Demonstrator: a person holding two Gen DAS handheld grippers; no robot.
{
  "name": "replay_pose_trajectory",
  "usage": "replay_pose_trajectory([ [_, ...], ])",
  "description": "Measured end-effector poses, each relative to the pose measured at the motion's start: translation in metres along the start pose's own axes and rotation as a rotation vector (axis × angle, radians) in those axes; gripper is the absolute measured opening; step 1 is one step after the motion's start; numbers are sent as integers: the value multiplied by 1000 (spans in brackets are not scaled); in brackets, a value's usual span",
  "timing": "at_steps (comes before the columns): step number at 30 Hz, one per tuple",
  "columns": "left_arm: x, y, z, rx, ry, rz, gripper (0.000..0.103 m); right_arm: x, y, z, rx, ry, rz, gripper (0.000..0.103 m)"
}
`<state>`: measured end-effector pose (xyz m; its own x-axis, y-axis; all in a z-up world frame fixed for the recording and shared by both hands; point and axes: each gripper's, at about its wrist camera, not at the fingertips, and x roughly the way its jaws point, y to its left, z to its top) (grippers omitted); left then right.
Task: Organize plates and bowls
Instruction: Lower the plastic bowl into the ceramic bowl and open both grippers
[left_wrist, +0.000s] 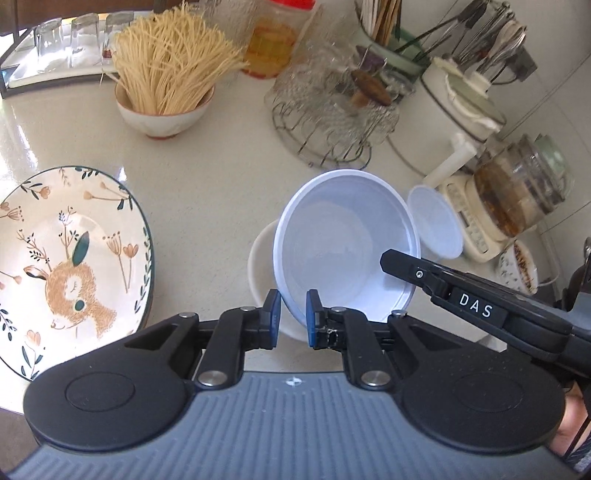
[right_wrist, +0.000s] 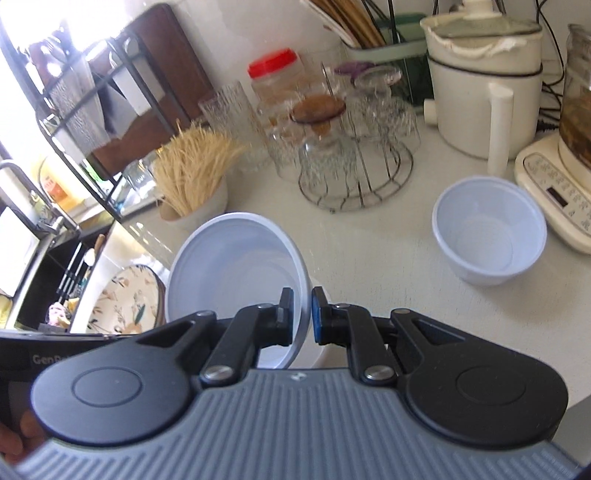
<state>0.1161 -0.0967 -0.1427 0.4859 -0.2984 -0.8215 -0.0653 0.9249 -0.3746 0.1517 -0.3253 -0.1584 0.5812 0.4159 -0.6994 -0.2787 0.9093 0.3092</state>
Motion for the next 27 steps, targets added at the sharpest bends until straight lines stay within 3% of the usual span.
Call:
replay_pose_trajectory([
  [15, 11, 11, 1, -24, 17, 15, 16, 19, 2, -6, 0, 58, 8, 15],
  [18, 12, 9, 3, -9, 23, 17, 32, 19, -2, -4, 33, 55, 26, 15],
  [19, 11, 9, 3, -4, 19, 21, 44, 19, -1, -3, 33, 53, 28, 16],
  [21, 8, 7, 5, 5, 3, 31, 49, 18, 0, -2, 25, 53, 20, 21],
  [23, 4, 5, 7, 2, -10, 25, 49, 16, -1, -1, 33, 42, 29, 41],
  [24, 2, 4, 8, 0, -18, 24, 49, 14, -1, 0, 37, 32, 31, 46],
  [27, -5, -2, 12, 17, -42, 27, 49, 7, -1, 3, 39, 4, 27, 50],
])
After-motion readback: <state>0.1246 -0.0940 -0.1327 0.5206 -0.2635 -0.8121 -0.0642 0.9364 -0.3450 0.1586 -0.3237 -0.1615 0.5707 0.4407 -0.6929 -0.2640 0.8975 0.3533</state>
